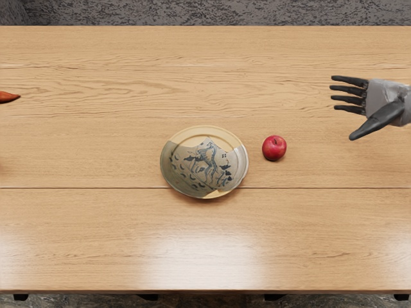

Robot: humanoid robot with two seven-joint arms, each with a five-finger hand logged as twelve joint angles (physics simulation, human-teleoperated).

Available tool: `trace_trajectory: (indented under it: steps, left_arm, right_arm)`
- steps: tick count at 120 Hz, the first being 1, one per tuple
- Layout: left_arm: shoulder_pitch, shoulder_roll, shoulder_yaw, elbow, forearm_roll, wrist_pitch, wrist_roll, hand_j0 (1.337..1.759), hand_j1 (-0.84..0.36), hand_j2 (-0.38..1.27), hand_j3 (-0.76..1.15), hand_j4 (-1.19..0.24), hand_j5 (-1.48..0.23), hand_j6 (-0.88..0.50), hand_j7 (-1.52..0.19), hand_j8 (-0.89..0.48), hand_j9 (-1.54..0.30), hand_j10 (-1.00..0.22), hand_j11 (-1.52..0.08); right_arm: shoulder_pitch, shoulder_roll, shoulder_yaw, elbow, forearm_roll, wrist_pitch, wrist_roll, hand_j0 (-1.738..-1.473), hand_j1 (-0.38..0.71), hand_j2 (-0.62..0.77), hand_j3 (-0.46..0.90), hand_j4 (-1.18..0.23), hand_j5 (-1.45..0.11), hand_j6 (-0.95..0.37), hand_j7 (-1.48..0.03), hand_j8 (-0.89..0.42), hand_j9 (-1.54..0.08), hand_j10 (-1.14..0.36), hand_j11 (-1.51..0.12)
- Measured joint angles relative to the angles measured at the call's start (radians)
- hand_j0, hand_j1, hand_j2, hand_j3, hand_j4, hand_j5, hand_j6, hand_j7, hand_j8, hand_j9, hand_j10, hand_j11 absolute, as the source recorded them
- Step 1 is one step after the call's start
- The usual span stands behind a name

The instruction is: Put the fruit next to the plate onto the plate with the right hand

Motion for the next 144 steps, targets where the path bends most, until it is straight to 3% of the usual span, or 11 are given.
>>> trace_trajectory:
  steps: [16,32,47,71,95,144]
  left_arm:
    - [0.000,0.000,0.000,0.000,0.000,0.000,0.000,1.658,0.33,0.00,0.00,-0.01,-0.02,-0.01,-0.02,-0.01,-0.02,-0.01,-0.02]
    - [-0.001,0.000,0.000,0.000,0.000,0.000,0.000,1.658,0.33,0.00,0.00,-0.01,-0.02,-0.01,-0.02,-0.01,-0.02,-0.01,-0.02]
    - [0.000,0.000,0.000,0.000,0.000,0.000,0.000,1.658,0.34,0.00,0.00,-0.01,-0.02,-0.01,-0.02,-0.01,-0.02,-0.01,-0.02]
    - [0.000,0.000,0.000,0.000,0.000,0.000,0.000,1.658,0.34,0.00,0.00,-0.01,-0.02,-0.01,-0.02,-0.01,-0.02,-0.01,-0.02]
    - [0.001,0.000,0.000,0.000,0.000,0.000,0.000,1.658,0.34,0.00,0.00,-0.01,-0.02,-0.01,-0.02,-0.01,-0.02,-0.01,-0.02]
    - [0.001,0.000,0.000,0.000,0.000,0.000,0.000,1.658,0.34,0.00,0.00,-0.01,-0.02,-0.01,-0.02,-0.01,-0.02,-0.01,-0.02]
  right_arm:
    - [0.018,0.018,0.007,0.024,-0.026,0.000,-0.058,-1.658,-0.35,0.00,0.00,0.00,0.00,0.00,0.00,0.00,0.00,0.00,0.00]
    - [0.051,0.027,0.015,0.192,-0.324,-0.027,-0.127,-1.658,-0.35,0.00,0.00,0.00,0.00,0.00,0.00,0.00,0.00,0.00,0.00]
    - [0.062,0.107,0.008,0.274,-0.632,-0.259,-0.146,-1.658,-0.35,0.00,0.00,0.00,0.00,0.00,0.00,0.00,0.00,0.00,0.00]
    - [0.056,0.209,-0.112,0.306,-0.869,-0.550,-0.194,-1.658,-0.35,0.00,0.00,0.00,0.00,0.00,0.00,0.00,0.00,0.00,0.00]
    - [0.048,0.287,-0.213,0.309,-0.943,-0.692,-0.211,-1.658,-0.28,-0.01,0.00,-0.06,-0.07,-0.06,-0.07,-0.06,-0.07,-0.06,-0.07]
    - [0.032,0.342,-0.235,0.311,-0.953,-0.720,-0.214,-1.658,-0.01,-0.05,0.00,-0.29,-0.37,-0.29,-0.37,-0.29,-0.37,-0.29,-0.37]
